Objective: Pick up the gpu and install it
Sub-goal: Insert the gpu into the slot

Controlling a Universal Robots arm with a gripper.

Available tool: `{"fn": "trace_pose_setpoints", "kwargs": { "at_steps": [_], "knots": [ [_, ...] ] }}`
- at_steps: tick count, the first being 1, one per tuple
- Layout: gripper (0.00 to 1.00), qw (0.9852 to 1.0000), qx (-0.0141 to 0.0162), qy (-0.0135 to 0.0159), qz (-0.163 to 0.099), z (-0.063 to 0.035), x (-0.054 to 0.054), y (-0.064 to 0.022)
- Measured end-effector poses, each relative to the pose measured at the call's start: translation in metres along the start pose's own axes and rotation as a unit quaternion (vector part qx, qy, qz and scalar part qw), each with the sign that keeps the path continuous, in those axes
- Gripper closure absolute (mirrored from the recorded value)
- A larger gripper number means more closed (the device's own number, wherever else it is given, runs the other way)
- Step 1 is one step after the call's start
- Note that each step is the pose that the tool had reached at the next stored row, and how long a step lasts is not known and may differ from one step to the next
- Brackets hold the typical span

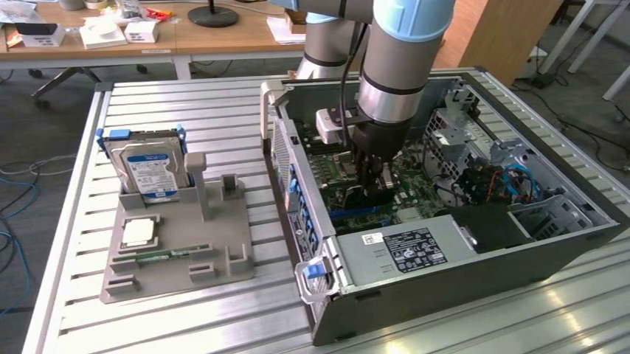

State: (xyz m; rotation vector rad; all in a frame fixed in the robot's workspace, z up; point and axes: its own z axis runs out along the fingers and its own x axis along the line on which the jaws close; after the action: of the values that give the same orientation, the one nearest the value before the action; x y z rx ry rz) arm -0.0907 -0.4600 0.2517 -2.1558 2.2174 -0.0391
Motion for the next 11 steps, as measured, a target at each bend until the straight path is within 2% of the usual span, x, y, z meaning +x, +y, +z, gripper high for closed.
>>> {"fn": "trace_pose_setpoints", "kwargs": {
  "at_steps": [11],
  "knots": [
    [0.74, 1.0000, 0.0000, 0.0000, 0.000, 0.0013, 0.0001, 0.0006]
  ]
}}
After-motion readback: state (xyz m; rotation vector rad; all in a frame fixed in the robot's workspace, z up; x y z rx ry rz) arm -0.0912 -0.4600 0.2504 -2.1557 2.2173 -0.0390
